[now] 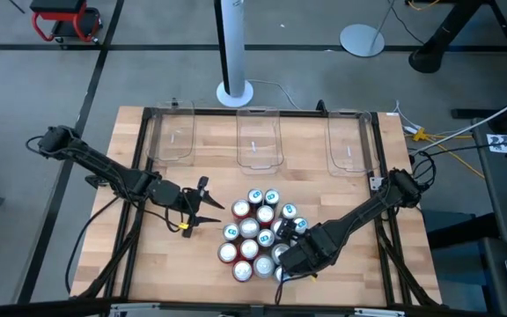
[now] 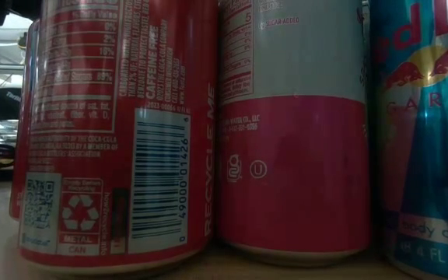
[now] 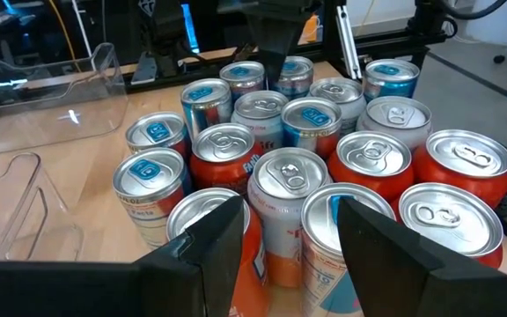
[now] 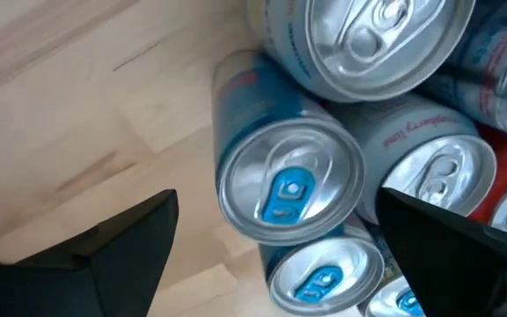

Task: Sort soda cans
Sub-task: Put the blue soda can into the top right transparent bin

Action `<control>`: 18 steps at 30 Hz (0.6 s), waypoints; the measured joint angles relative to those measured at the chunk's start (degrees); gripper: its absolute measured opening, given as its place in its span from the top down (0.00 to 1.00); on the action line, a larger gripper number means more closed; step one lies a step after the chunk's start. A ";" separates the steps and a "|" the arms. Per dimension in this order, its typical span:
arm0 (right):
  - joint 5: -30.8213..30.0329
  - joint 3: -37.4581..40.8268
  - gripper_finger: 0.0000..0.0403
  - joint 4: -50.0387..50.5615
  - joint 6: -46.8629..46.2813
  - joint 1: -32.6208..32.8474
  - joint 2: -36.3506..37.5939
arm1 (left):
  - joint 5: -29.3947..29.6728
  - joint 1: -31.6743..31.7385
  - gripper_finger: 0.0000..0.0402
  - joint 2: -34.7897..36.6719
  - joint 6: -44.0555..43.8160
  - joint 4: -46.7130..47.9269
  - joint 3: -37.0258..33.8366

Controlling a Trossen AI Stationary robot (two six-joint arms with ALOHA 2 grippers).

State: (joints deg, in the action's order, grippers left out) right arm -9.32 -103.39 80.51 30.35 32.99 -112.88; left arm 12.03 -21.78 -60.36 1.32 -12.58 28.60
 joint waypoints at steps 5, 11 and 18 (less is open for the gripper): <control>0.00 0.12 0.04 -0.34 0.04 -0.02 0.00 | 0.00 0.00 0.56 0.00 -0.02 -0.01 0.00; 1.97 4.55 0.04 -3.58 0.08 -0.02 0.02 | 0.00 0.01 0.56 0.00 -0.02 -0.02 0.00; 2.14 8.27 0.04 -5.90 0.83 -0.02 0.04 | 0.00 0.02 0.56 0.00 0.15 -0.07 0.00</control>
State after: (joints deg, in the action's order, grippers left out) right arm -7.19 -95.12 74.62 31.18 32.97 -112.84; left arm 12.03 -21.76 -60.36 1.48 -12.64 28.60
